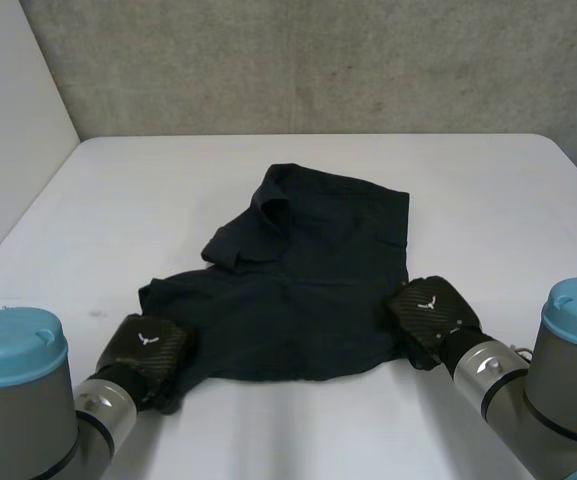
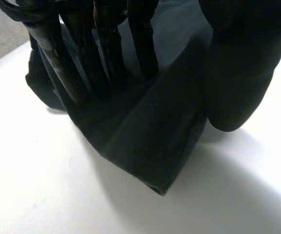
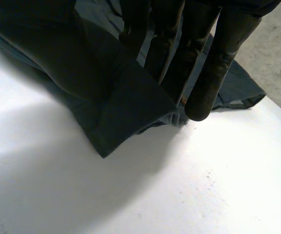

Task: Fold the shorts.

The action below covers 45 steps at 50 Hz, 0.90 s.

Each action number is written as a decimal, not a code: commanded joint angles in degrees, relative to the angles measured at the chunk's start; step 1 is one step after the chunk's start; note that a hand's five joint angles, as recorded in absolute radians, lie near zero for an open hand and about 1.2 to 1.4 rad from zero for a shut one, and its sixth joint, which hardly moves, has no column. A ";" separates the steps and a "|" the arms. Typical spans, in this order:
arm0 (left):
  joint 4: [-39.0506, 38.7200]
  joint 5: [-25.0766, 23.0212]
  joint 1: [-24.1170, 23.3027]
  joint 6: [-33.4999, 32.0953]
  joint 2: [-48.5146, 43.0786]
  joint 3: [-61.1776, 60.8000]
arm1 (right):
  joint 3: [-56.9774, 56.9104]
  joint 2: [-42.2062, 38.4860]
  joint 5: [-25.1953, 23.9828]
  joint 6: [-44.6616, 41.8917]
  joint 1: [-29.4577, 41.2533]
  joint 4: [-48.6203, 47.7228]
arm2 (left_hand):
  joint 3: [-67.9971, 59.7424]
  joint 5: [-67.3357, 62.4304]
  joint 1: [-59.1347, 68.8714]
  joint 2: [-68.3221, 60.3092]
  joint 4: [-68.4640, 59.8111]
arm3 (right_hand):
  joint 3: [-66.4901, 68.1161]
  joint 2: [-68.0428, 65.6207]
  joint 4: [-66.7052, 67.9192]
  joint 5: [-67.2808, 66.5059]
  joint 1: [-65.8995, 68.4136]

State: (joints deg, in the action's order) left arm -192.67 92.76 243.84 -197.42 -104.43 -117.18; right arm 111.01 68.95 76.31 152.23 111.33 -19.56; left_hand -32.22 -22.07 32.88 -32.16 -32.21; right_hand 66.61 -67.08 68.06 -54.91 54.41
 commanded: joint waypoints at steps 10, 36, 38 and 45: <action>-3.33 1.19 0.76 -1.20 1.42 0.55 | -2.99 0.91 3.84 -0.09 0.38 5.13 | -47.78 -47.93 47.12 -47.84 -47.79 | 13.39 -12.92 11.94 -15.09 25.59; 19.70 -0.56 0.67 -10.61 19.04 14.08 | -26.46 15.52 4.02 -11.16 0.29 47.59 | -47.78 -47.93 47.12 -47.84 -47.79 | 13.39 -12.92 11.94 -15.09 25.59; 19.17 -0.48 0.67 -10.61 14.89 14.88 | -26.81 12.62 4.02 -11.43 0.55 47.59 | -47.78 -47.93 47.12 -47.84 -47.79 | 13.39 -12.92 11.94 -15.09 25.59; 17.85 0.66 0.67 -11.75 -4.62 24.97 | -31.46 -0.12 7.88 -11.60 1.87 46.10 | -47.78 -47.93 47.12 -47.84 -47.79 | 13.39 -12.92 11.94 -15.09 25.59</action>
State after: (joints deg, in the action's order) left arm -173.57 92.42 244.44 -208.15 -93.86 -100.14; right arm 82.91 78.18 81.02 140.73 112.16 28.32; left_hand -67.93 -55.52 64.94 -68.59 -68.74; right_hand 66.61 -67.08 68.08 -55.30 55.06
